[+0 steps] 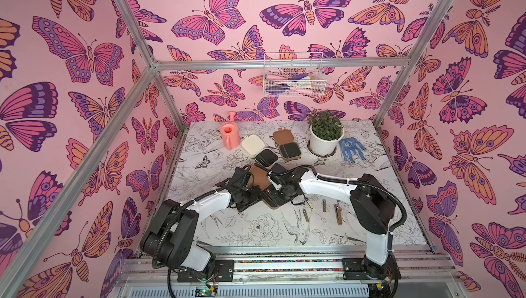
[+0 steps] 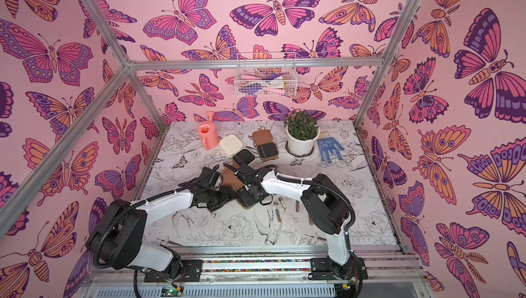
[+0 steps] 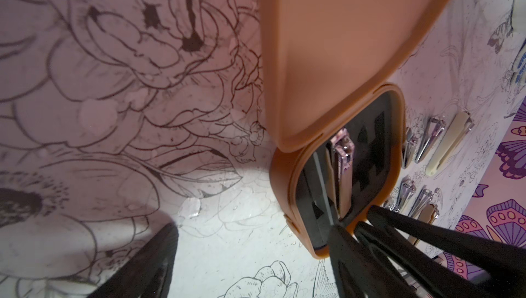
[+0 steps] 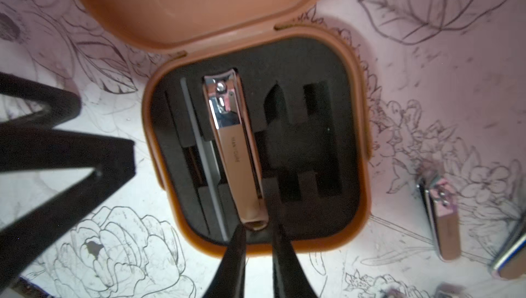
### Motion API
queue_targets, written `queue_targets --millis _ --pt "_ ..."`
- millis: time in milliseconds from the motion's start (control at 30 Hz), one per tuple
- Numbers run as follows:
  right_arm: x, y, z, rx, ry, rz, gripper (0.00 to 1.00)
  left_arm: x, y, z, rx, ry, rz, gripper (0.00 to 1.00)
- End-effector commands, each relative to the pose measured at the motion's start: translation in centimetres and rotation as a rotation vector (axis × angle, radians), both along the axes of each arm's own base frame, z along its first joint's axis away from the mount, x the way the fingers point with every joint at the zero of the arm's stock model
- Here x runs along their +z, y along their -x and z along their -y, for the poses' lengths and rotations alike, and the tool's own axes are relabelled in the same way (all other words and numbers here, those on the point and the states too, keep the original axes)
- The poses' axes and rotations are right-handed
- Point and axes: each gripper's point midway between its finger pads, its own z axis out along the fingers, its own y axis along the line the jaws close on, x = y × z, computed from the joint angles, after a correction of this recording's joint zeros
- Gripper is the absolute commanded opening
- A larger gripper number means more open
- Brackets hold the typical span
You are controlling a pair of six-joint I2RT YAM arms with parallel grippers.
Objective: Organize nail clipper sets
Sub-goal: Adjust the nail clipper in the storage box, then pick up the nail clipper from the center of the board.
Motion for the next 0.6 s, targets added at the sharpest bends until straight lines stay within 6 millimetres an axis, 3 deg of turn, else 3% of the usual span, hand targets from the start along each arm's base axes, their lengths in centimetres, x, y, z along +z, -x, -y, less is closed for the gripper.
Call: queue_targets --millis 0,67,200,300,400,567 --pt "4.7 -1.1 -0.6 -0.015 -0.067 0.077 0.21 -2.6 3.0 -1.5 0.003 -0.071 -0.120 0.85" --pt "5.9 -1.5 -0.5 -0.023 -0.078 0.100 0.22 -2.6 2.9 -1.4 -0.001 -0.068 -0.119 0.85" --pt "6.9 -3.3 3.0 -0.061 -0.016 0.142 0.31 -2.3 3.0 -1.3 -0.011 -0.062 -0.116 0.85" --pt "6.2 -4.7 6.8 -0.084 0.032 0.135 0.40 -2.0 3.0 -1.4 -0.023 -0.065 -0.104 0.85" --pt "4.6 -5.4 9.6 -0.103 0.073 0.115 0.42 -1.6 2.9 -1.4 -0.027 -0.067 -0.092 0.85" --pt "2.4 -5.1 9.2 -0.023 0.049 0.110 0.42 -1.1 2.8 -1.5 -0.019 -0.064 -0.076 0.85"
